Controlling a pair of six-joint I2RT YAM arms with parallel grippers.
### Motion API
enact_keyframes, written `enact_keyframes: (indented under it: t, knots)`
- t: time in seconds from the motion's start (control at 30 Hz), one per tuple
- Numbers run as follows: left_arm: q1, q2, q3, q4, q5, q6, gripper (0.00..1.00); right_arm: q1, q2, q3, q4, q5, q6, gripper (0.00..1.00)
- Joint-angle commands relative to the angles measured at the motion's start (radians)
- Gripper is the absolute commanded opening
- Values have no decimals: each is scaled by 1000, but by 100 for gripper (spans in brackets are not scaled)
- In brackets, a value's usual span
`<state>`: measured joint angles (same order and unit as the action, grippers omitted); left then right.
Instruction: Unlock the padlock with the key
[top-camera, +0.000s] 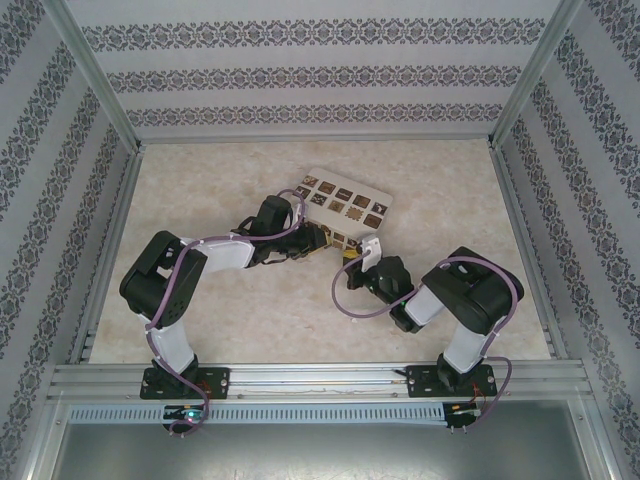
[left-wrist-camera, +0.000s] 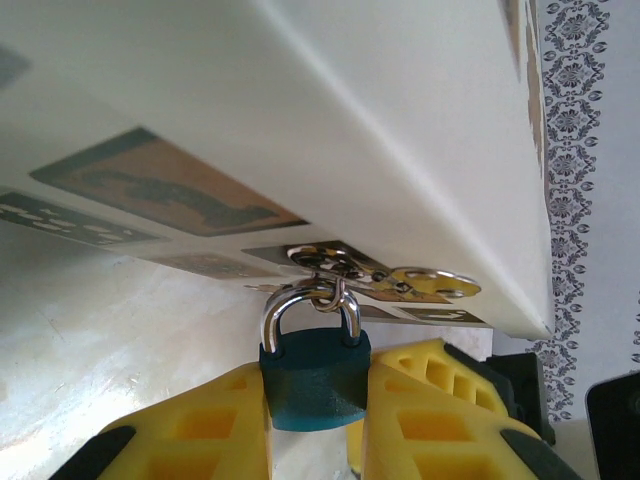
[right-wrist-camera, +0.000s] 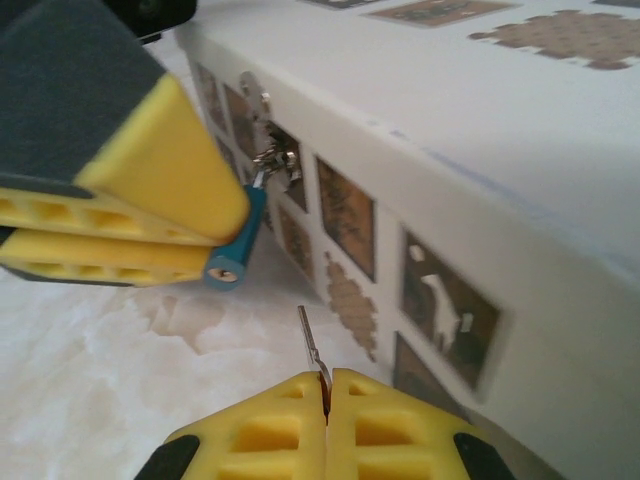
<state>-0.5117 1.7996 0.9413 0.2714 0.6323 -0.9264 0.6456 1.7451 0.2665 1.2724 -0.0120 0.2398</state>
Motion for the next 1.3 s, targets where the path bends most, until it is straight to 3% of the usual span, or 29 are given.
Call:
enact_keyframes:
  t: [0.0, 0.47, 1.0, 1.27]
  knots:
    - [-18, -14, 38, 29, 29, -24, 23, 20, 17, 18, 38, -16, 27, 0]
    - [-21, 33, 39, 84, 23, -45, 23, 35, 66, 36, 42, -13, 143, 0]
    - [-21, 70, 38, 115, 21, -50, 23, 37, 79, 15, 39, 7, 163, 0]
    - [-18, 1, -10, 53, -65, 63, 31, 25, -60, -5, -48, 21, 157, 0]
